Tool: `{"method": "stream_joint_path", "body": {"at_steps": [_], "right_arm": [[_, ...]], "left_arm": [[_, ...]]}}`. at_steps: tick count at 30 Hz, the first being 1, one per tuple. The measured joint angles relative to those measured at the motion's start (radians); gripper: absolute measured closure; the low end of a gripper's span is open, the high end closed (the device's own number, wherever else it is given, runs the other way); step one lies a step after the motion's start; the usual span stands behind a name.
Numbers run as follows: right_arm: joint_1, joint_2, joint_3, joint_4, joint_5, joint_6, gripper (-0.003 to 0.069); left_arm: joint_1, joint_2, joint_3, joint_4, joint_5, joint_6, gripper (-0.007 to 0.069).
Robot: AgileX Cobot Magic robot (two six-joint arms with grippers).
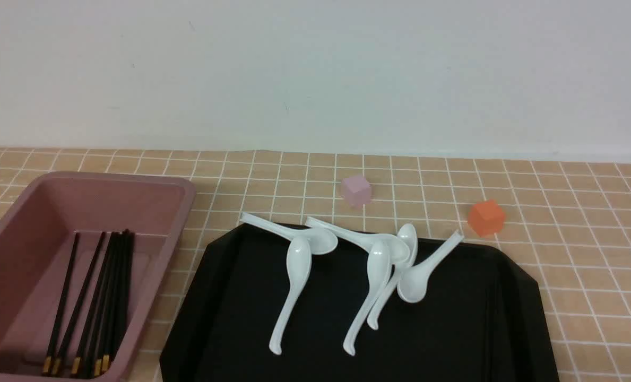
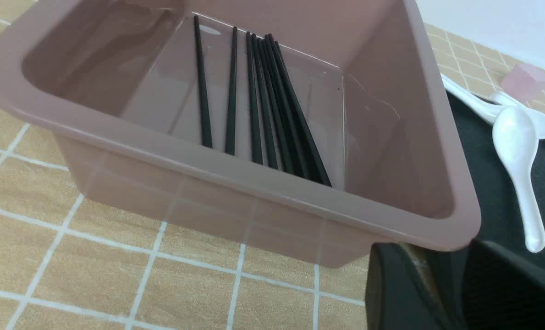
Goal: On brown tablecloth take chopsticks from black tray and put them in box.
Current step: 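Move the gripper over the chopsticks on the black tray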
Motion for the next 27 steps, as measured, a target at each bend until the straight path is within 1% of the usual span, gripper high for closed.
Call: {"method": "stream_joint_path", "body": {"at_steps": [27], "right_arm": [[0.000, 0.000, 0.000, 0.000, 0.000, 0.000, 0.0485]], "left_arm": [[0.000, 0.000, 0.000, 0.000, 0.000, 0.000, 0.0386]]}}
